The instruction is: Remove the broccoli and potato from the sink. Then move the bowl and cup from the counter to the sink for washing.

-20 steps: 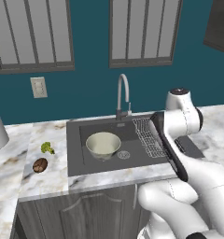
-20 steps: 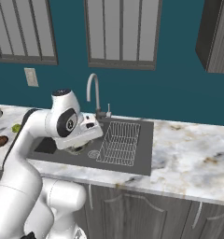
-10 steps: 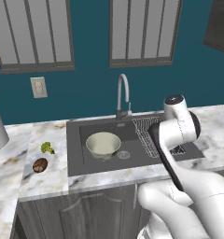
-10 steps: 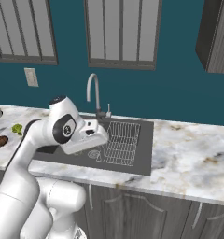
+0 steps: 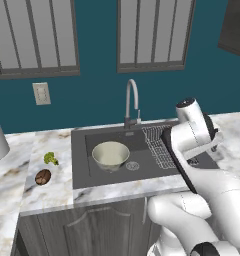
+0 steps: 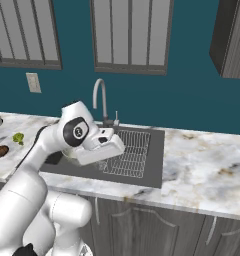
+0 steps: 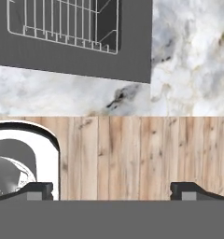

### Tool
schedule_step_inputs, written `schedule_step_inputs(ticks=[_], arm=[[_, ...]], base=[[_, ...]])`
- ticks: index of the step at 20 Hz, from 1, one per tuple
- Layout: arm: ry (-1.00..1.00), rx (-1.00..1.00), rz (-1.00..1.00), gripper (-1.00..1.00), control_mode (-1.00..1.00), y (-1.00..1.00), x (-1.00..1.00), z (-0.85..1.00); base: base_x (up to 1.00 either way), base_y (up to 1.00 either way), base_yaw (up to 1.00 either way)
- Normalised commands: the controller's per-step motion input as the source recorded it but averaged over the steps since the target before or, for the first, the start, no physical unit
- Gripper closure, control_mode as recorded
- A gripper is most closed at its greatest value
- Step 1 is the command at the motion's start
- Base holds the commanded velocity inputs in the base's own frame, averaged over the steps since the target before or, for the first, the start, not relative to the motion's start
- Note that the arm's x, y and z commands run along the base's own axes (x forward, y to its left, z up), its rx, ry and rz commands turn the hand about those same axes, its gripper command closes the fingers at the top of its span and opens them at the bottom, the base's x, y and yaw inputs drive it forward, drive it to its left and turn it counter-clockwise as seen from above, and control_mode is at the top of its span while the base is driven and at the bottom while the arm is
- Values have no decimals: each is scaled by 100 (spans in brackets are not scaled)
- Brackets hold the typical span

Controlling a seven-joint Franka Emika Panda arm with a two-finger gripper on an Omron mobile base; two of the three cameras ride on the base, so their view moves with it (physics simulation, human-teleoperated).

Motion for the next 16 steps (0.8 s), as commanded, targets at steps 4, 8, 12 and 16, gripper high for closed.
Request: schedule_step_inputs(ticks=[4, 8, 12, 16], arm=[[7, 0, -4, -100, -100, -30, -2, 15], [0, 0, -1, -100, -100, -29, -9, 10], [0, 0, 0, -100, -100, -32, -3, 7], [0, 0, 0, -100, -100, -32, 0, 3]], base=[[0, 0, 0], [0, 0, 0], [0, 0, 0], [0, 0, 0]])
